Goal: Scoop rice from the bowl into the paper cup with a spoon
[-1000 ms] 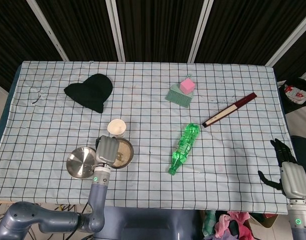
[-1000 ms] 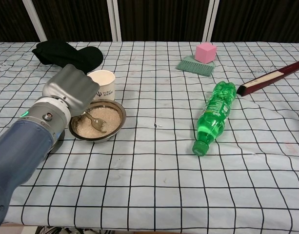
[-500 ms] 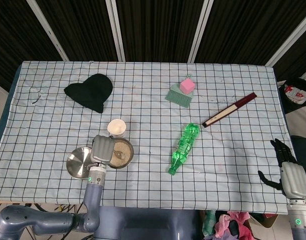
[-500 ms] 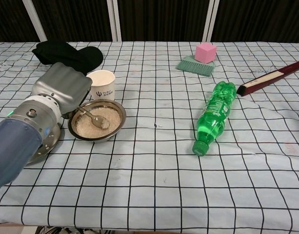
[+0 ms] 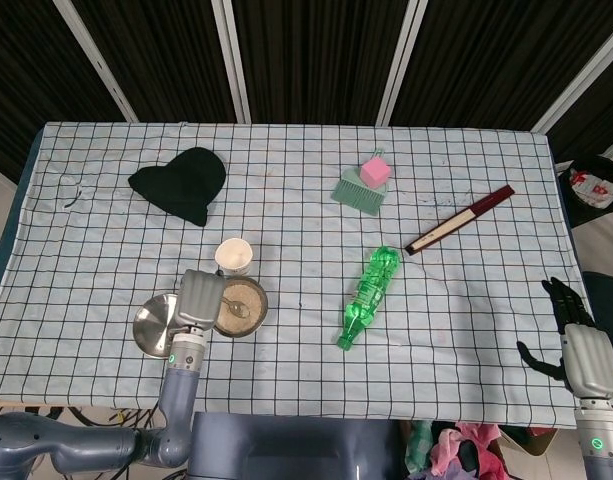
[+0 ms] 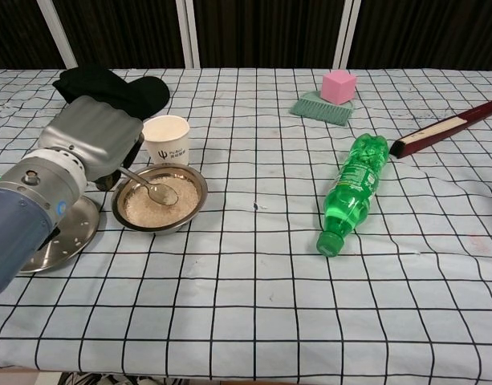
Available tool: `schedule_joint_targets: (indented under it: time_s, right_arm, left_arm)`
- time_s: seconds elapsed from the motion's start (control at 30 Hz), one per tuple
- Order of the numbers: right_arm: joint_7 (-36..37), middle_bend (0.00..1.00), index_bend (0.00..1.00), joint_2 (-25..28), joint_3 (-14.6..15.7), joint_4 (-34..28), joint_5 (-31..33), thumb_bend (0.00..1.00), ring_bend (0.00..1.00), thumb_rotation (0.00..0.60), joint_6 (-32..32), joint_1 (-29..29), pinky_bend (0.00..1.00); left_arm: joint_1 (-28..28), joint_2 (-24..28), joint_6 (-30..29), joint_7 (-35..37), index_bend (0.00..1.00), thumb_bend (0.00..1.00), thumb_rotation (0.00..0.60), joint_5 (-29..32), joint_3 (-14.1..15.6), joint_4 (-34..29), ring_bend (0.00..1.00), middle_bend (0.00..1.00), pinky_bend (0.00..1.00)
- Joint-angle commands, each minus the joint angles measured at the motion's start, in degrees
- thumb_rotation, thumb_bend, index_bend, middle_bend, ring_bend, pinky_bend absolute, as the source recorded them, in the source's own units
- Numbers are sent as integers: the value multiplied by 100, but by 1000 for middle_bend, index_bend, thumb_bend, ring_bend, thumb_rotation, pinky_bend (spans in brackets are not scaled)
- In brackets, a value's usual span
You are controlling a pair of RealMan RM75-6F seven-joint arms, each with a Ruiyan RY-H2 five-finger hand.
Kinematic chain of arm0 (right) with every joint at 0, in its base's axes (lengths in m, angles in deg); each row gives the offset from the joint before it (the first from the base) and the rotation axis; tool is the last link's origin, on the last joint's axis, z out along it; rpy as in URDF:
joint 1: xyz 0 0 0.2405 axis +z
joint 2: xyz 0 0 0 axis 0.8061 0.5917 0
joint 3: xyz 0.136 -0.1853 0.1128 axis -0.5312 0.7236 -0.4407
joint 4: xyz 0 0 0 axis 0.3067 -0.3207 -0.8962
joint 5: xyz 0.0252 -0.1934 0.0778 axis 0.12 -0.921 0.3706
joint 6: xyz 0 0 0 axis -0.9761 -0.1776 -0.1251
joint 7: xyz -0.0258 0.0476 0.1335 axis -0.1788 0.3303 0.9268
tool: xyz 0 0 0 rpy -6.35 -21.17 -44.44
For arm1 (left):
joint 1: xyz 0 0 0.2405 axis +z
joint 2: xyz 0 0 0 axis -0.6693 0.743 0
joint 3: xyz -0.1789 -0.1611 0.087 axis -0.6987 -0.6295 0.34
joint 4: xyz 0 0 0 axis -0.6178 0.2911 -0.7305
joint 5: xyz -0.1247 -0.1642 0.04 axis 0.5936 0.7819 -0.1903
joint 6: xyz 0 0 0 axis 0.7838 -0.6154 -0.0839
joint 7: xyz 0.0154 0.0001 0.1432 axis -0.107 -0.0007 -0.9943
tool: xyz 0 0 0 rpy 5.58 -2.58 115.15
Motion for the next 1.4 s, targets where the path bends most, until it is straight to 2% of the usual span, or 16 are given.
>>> schedule_joint_targets:
  time_s: [0.03,0.37,0.8,1.07,1.4]
  right_arm:
    - [0,0,0,-1,-2,0,-1,228,0,600,-5,-1,187]
    - [-9,0,0,-3,3,-6,-14,228,0,600,-17,-7,187]
    - [-3,0,0,3,-11,-3,16,227,0,600,-5,-4,187]
    - [-20,0,0,4,-18,-1,33,228,0,600,0,-2,187]
    - [-54,0,0,-10,-25,-10,50,228,0,600,-8,-5,187]
  left_arm:
    - [14,113,-45,-62,803,541,600,-49,-11,-167,1000,1000,1000]
    - [-7,474,-65,-182,803,541,600,35,-242,-633,1000,1000,1000]
    - [-311,927,5,-485,803,541,600,281,-761,-1107,1000,1000,1000]
    - [-528,1205,173,-508,803,541,600,700,-1064,-988,1000,1000,1000]
    - [-771,1263,491,-380,803,540,600,1126,-1098,-457,1000,1000,1000]
